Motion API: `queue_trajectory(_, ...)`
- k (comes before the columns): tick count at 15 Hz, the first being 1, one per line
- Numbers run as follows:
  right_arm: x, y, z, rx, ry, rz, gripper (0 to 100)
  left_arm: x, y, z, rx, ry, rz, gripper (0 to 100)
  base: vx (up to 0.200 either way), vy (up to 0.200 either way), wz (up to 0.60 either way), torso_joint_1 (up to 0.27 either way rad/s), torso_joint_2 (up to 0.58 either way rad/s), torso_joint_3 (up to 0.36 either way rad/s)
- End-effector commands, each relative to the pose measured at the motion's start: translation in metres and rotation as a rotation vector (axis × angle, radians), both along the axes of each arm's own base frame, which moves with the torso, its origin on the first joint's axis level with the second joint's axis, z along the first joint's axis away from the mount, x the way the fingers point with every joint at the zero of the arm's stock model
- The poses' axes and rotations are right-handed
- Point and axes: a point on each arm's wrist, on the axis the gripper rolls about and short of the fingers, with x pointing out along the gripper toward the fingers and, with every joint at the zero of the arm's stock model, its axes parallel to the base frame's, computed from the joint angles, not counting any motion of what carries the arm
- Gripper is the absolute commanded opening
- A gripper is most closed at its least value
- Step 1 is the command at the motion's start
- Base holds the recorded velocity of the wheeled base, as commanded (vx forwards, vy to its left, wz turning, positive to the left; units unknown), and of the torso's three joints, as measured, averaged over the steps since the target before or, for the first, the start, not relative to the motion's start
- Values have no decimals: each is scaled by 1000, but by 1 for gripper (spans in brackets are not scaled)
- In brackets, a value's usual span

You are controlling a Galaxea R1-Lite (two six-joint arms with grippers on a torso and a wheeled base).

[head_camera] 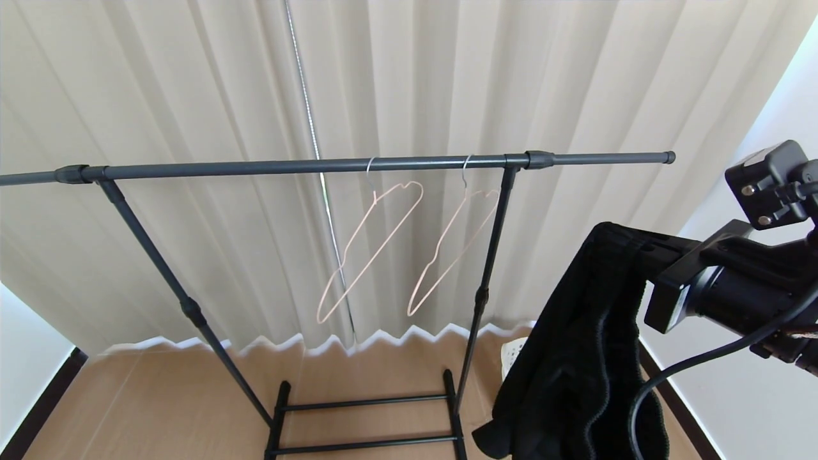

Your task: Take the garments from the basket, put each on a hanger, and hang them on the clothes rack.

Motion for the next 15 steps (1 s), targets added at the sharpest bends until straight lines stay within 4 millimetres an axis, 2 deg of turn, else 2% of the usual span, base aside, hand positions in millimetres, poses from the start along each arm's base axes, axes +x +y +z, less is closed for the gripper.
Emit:
queue_trajectory(1,1,4,-8,-27,29,-16,0,3,0,5,12,128,-27,100,0,0,0,0,0,0)
queue_trajectory(2,3,6,-10,-38,38,-44,0,7,-1,8,5,190,-61,100,0,0,0,0,0,0)
queue_trajectory(4,16,15,-9,-35,45,-99,0,39,-5,55,-169,372,-217,100,0,0,0,0,0,0)
queue_trajectory(5,18,16,-9,-31,48,-99,0,46,-6,64,-192,397,-232,100,0,0,0,0,0,0)
queue_trajectory(6,25,26,-5,21,65,-96,0,80,-9,91,-265,489,-250,100,0,0,0,0,0,0)
queue_trajectory(8,37,38,3,81,107,-142,0,117,-25,107,-344,621,-336,100,0,0,0,0,0,0)
queue_trajectory(10,53,51,2,121,173,-160,0,146,-52,112,-402,755,-414,100,0,0,0,0,0,0)
queue_trajectory(11,62,58,-6,129,200,-182,0,158,-74,110,-425,849,-467,100,0,0,0,0,0,0)
queue_trajectory(12,65,62,-12,128,214,-205,0,164,-90,106,-433,915,-490,100,0,0,0,0,0,0)
queue_trajectory(13,63,71,-16,143,222,-231,0,177,-115,100,-409,994,-526,100,0,0,0,0,0,0)
queue_trajectory(14,63,72,-13,160,213,-237,0,187,-132,98,-387,1026,-547,100,0,0,0,0,0,0)
queue_trajectory(15,63,73,-12,166,206,-234,0,191,-140,96,-375,1043,-557,100,0,0,0,0,0,0)
